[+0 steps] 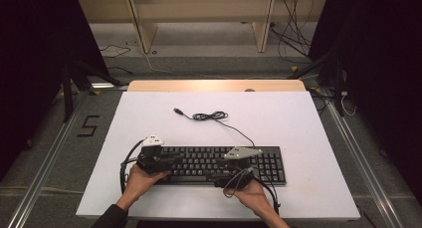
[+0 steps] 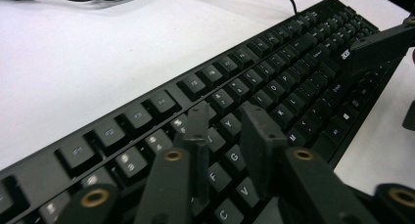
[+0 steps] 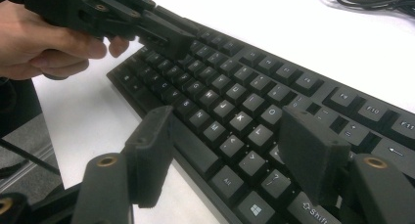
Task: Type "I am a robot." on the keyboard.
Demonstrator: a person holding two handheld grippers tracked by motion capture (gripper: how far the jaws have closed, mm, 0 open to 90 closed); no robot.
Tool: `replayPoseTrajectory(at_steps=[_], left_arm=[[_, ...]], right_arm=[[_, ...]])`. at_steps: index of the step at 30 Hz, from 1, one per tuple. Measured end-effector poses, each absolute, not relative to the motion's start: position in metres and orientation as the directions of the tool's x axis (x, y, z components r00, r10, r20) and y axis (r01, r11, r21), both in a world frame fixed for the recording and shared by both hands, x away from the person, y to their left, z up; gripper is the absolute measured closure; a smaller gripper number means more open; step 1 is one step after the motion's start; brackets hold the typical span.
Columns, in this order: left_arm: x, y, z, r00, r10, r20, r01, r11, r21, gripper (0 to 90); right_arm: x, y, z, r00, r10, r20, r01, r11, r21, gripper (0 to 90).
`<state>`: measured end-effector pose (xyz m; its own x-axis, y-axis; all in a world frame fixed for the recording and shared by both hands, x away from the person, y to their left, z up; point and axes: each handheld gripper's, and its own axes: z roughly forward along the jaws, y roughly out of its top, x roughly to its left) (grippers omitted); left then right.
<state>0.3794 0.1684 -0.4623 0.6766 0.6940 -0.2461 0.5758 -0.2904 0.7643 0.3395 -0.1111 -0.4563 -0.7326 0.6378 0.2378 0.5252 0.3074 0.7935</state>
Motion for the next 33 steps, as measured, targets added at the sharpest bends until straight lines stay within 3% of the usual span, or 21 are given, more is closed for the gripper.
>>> replayPoseTrajectory(at_steps=[8, 33], left_arm=[[0.386, 0.159, -0.467, 0.680, 0.696, -0.231, 0.590, -0.332, 0.736, 88.7], [0.391, 0.153, -0.479, 0.673, 0.709, -0.210, 0.608, -0.369, 0.703, 89.1]], right_arm=[[0.336, -0.114, -0.455, -0.729, 0.643, 0.237, 0.527, 0.304, 0.794, 36.1], [0.332, -0.114, -0.454, -0.734, 0.637, 0.235, 0.522, 0.307, 0.796, 35.9]])
